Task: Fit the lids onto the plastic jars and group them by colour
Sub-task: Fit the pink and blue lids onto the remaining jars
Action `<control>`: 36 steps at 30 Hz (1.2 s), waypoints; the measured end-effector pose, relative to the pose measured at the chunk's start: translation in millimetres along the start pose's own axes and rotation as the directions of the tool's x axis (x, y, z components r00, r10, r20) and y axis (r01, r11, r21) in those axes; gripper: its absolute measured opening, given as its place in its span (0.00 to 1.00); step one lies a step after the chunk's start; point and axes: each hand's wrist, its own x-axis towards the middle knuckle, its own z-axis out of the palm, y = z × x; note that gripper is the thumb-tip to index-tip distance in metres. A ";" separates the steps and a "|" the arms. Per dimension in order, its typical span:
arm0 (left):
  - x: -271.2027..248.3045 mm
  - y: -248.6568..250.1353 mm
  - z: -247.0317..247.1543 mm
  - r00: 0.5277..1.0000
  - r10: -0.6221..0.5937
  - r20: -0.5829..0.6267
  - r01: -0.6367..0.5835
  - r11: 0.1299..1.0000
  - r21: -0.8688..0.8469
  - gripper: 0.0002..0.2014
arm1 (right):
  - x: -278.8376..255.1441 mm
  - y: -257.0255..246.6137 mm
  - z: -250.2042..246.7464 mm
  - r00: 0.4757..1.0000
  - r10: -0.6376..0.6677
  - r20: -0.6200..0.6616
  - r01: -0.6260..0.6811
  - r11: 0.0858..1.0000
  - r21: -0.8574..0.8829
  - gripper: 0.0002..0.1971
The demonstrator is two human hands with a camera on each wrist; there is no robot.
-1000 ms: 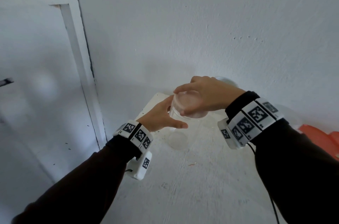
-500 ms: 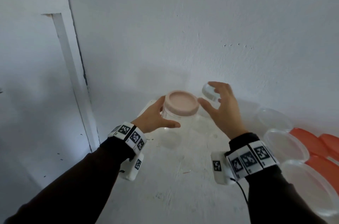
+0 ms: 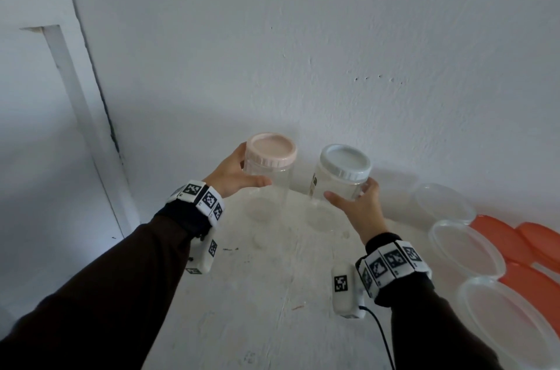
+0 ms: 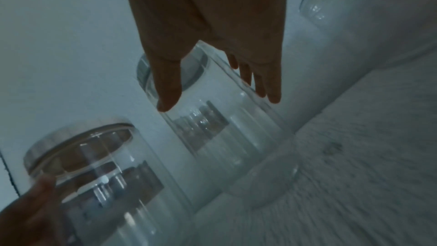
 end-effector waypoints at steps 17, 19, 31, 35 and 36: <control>32.4 -17.9 -24.1 1.000 0.005 -0.030 -0.005 1.000 0.003 0.58 | 19.5 -1.6 42.6 0.992 -0.055 0.117 0.057 0.998 -0.017 0.44; 33.3 -18.3 -25.5 1.000 -0.002 -0.027 0.002 1.000 0.002 0.56 | 21.0 -1.7 45.8 0.991 -0.060 0.116 0.063 0.998 -0.016 0.44; 34.0 -21.4 -24.1 1.000 0.027 -0.010 -0.027 0.999 -0.034 0.45 | 24.3 -2.2 54.2 0.993 -0.055 0.102 0.057 0.998 -0.016 0.45; 31.4 -17.8 -22.7 0.999 0.039 0.009 -0.038 0.999 -0.037 0.47 | 22.6 -5.3 53.7 0.991 -0.056 0.126 0.060 0.998 -0.036 0.45; 29.9 -15.9 -22.3 0.999 0.042 0.019 -0.042 0.999 -0.025 0.50 | 20.9 -7.4 52.5 0.988 -0.069 0.139 0.076 0.996 -0.049 0.45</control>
